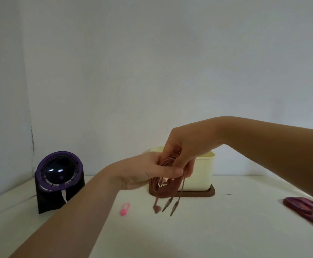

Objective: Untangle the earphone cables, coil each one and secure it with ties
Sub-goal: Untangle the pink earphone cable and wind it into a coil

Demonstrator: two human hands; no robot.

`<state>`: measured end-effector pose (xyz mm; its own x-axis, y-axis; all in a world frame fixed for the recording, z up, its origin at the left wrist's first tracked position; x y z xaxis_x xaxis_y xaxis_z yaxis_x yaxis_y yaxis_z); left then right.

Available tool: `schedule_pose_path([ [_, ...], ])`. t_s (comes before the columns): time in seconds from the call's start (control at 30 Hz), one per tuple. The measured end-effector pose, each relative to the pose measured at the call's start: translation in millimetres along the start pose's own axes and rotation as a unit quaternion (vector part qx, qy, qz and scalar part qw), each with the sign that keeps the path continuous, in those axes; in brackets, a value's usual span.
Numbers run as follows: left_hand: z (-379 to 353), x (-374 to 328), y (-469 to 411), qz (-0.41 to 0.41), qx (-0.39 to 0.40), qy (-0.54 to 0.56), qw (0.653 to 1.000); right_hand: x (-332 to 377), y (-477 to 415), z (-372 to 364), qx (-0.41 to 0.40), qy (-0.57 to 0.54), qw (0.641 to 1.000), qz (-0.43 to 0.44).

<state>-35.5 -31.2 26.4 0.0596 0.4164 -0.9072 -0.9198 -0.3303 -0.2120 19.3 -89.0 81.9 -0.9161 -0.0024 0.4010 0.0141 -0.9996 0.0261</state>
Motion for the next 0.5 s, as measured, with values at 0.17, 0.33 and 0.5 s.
schedule_pose_path([
  [0.17,-21.8,24.0,-1.7,0.043,0.083,0.201,0.975,2.9,1.9,-1.2,0.021,0.025,0.999,0.011],
  [0.33,-33.9,38.2,0.3,0.07,0.103,0.225,0.966,-7.9,0.5,-7.8,0.037,0.012,0.999,0.0],
  [0.5,-26.3,45.3,2.9,0.073,0.051,0.198,0.976,-18.7,-1.5,-8.1,0.026,0.003,1.0,0.002],
])
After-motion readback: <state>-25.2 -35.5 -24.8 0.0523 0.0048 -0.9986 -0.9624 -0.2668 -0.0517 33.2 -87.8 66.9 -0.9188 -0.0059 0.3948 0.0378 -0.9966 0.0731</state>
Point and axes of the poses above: each hand's wrist, its own y-axis away from the middle knuckle, its own z-axis out of the back of the hand, x = y × z, the point moved 6 cm from there along -y, towards the middle knuckle, and after that the axes turned 11 degrees about -x, right-handed, at the moved point
